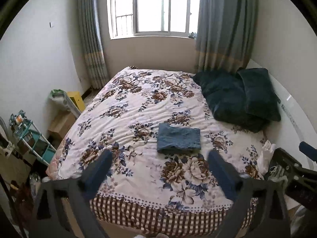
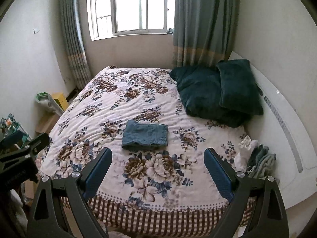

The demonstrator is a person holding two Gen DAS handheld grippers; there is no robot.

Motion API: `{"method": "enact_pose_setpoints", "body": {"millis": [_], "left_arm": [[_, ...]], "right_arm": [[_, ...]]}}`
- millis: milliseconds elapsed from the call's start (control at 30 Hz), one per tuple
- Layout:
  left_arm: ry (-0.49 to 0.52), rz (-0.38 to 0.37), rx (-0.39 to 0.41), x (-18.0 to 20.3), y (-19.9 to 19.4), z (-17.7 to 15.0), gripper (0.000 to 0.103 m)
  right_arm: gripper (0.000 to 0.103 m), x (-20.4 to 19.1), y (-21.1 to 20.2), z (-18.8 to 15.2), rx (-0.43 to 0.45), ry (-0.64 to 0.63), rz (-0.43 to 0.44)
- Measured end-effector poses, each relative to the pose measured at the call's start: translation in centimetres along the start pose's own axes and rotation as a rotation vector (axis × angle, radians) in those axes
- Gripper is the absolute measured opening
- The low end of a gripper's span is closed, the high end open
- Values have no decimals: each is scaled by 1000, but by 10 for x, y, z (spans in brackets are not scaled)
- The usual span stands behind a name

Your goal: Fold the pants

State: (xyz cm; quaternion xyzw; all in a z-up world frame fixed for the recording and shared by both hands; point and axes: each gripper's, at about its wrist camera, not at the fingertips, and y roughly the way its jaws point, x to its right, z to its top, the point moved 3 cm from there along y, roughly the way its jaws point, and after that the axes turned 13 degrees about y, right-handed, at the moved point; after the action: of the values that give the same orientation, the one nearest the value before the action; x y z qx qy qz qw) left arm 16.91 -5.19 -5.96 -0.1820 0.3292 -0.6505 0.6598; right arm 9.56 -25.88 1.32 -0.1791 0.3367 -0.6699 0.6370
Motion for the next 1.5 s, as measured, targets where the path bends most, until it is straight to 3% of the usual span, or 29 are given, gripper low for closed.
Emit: {"method": "enact_pose_setpoints", "body": {"millis": [533, 833, 1500], "left_arm": [[33, 61, -59, 3, 76, 25, 102], [49, 62, -104, 3, 105, 31, 102], [51, 54, -112, 3, 119, 33, 102]], "right_arm": [[96, -7, 102, 44, -23, 5, -56], [98, -8, 148, 49, -61, 16, -83], [99, -18, 178, 41, -89, 4, -89]]}}
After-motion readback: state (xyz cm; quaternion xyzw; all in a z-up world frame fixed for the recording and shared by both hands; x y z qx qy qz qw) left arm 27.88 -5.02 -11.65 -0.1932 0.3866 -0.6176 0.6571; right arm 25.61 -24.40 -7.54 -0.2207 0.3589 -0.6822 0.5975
